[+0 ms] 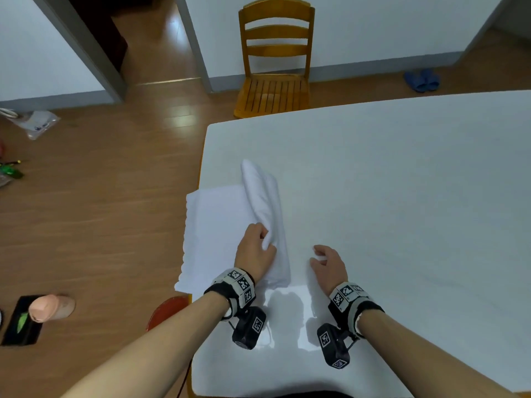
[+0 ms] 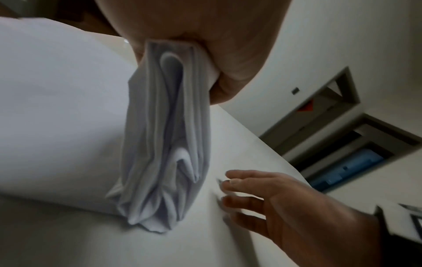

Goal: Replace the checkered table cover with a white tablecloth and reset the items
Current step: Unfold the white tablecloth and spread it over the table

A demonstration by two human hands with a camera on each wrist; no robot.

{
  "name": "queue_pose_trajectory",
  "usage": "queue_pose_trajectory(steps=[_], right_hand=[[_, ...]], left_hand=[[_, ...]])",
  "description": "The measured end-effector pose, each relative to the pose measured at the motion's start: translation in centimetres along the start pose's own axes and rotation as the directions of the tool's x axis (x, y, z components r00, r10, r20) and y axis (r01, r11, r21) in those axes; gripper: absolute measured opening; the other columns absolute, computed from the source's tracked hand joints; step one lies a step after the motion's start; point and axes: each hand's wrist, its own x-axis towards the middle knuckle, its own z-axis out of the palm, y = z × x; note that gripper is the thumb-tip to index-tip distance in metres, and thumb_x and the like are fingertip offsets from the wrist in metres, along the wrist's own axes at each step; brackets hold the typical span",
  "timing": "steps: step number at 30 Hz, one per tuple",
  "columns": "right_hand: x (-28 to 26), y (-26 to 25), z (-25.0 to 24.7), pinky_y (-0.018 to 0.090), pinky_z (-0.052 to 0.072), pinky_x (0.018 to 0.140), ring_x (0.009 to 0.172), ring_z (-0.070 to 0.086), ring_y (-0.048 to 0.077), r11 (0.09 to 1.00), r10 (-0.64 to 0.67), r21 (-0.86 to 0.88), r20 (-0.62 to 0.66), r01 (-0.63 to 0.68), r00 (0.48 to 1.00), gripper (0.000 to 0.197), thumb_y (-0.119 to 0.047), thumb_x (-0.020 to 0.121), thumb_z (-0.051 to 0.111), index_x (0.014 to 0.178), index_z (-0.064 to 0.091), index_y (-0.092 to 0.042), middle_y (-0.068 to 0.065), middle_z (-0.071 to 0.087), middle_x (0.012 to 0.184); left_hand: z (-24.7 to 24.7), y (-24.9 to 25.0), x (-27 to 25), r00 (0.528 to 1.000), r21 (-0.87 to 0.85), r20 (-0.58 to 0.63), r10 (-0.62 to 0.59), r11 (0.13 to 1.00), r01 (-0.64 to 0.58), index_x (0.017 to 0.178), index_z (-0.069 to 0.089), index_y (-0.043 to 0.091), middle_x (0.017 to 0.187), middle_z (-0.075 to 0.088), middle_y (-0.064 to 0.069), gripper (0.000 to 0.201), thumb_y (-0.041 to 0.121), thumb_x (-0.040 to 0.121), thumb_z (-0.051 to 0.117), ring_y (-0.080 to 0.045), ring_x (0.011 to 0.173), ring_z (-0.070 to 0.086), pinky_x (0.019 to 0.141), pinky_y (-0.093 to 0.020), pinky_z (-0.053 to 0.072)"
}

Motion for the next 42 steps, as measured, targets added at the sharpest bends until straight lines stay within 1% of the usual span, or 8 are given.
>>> queue_pose_trajectory(steps=[7, 14, 20, 25, 31, 35, 38, 42], right_hand=[[0.0, 3.5, -3.3, 0.047, 0.051, 0.098, 0.1, 0.064, 0.022, 0.992, 0.085, 0.101, -0.11, -0.074, 0.99, 0.02, -0.016, 0.094, 0.056, 0.111, 0.062, -0.026, 0.004, 0.065, 0.112], [-0.6, 3.0, -5.7, 0.038, 0.04, 0.107, 0.119, 0.048, 0.021, 1.0, -0.006, 0.023, -0.335, 0.014, 0.942, 0.044, -0.003, 0.09, 0.047, 0.133, 0.052, -0.012, 0.003, 0.048, 0.131], [-0.5, 0.3, -1.8, 0.042, 0.046, 0.101, 0.11, 0.055, 0.014, 0.986, -0.159, -0.063, -0.083, 0.154, 0.984, 0.033, -0.018, 0.092, 0.059, 0.125, 0.058, -0.019, -0.005, 0.059, 0.117], [-0.9, -1.3, 2.5, 0.035, 0.042, 0.098, 0.117, 0.042, 0.022, 0.752, -0.184, -0.622, 0.121, 0.219, 0.975, 0.074, -0.068, 0.077, 0.062, 0.133, 0.047, -0.022, -0.002, 0.045, 0.128], [0.1, -2.3, 3.0, 0.037, 0.045, 0.086, 0.107, 0.044, 0.027, 0.582, -0.216, -0.761, 0.196, 0.287, 0.957, 0.05, -0.051, 0.079, 0.062, 0.114, 0.053, -0.017, 0.004, 0.046, 0.118], [0.3, -2.9, 1.8, 0.035, 0.044, 0.076, 0.097, 0.053, 0.027, 0.703, -0.208, -0.653, 0.193, 0.284, 0.959, 0.023, -0.035, 0.09, 0.055, 0.103, 0.054, -0.016, 0.003, 0.056, 0.105], [0.0, -3.2, -0.4, 0.033, 0.037, 0.064, 0.072, 0.054, 0.026, 0.851, -0.151, -0.501, 0.056, 0.159, 0.987, 0.023, -0.037, 0.096, 0.051, 0.1, 0.042, -0.017, 0.0, 0.057, 0.081], [-0.6, -1.8, -4.5, 0.034, 0.037, 0.068, 0.079, 0.058, 0.03, 0.956, -0.039, -0.294, -0.194, -0.02, 0.98, 0.024, -0.034, 0.1, 0.046, 0.107, 0.04, -0.012, 0.008, 0.059, 0.089]], left_hand=[[5.6, 3.1, 0.3, 0.944, -0.023, 0.328, 0.048, 0.999, -0.043, 0.118, 0.058, 0.017, 0.122, 0.053, 0.006, 0.025, 0.023, 0.094, 0.055, -0.011, 0.115, 0.052, 0.099, -0.024, 0.039], [6.5, -1.0, -0.3, 0.962, 0.198, 0.272, -0.004, 0.979, -0.052, 0.139, 0.045, 0.011, 0.155, 0.028, -0.005, 0.048, 0.016, 0.092, 0.05, -0.022, 0.145, 0.021, 0.117, -0.031, 0.02], [5.2, -5.6, -2.0, 0.968, 0.367, 0.248, -0.049, 0.929, -0.047, 0.141, 0.036, 0.009, 0.163, 0.009, -0.01, 0.056, 0.018, 0.086, 0.044, -0.024, 0.15, 0.006, 0.122, -0.036, 0.012], [4.7, -7.2, -2.3, 0.942, 0.505, 0.334, 0.007, 0.843, -0.185, 0.152, 0.02, 0.009, 0.163, 0.002, -0.013, 0.069, 0.023, 0.09, 0.047, -0.028, 0.151, 0.001, 0.121, -0.047, 0.014], [4.5, -7.9, -2.3, 0.926, 0.532, 0.377, 0.023, 0.813, -0.237, 0.155, 0.017, 0.009, 0.164, -0.001, -0.013, 0.071, 0.025, 0.093, 0.048, -0.028, 0.151, -0.002, 0.121, -0.048, 0.014], [4.6, -7.1, -2.3, 0.929, 0.552, 0.37, -0.005, 0.806, -0.215, 0.153, 0.019, 0.009, 0.164, 0.0, -0.012, 0.07, 0.024, 0.092, 0.048, -0.027, 0.151, -0.002, 0.121, -0.05, 0.015], [4.6, -6.4, -2.2, 0.926, 0.572, 0.373, -0.057, 0.8, -0.181, 0.151, 0.021, 0.01, 0.164, 0.0, -0.01, 0.068, 0.022, 0.091, 0.05, -0.026, 0.151, -0.003, 0.119, -0.054, 0.017], [5.2, -5.6, -2.2, 0.921, 0.615, 0.37, -0.121, 0.775, -0.146, 0.15, 0.02, 0.011, 0.164, -0.003, -0.009, 0.067, 0.021, 0.09, 0.049, -0.025, 0.151, -0.006, 0.118, -0.059, 0.016]])
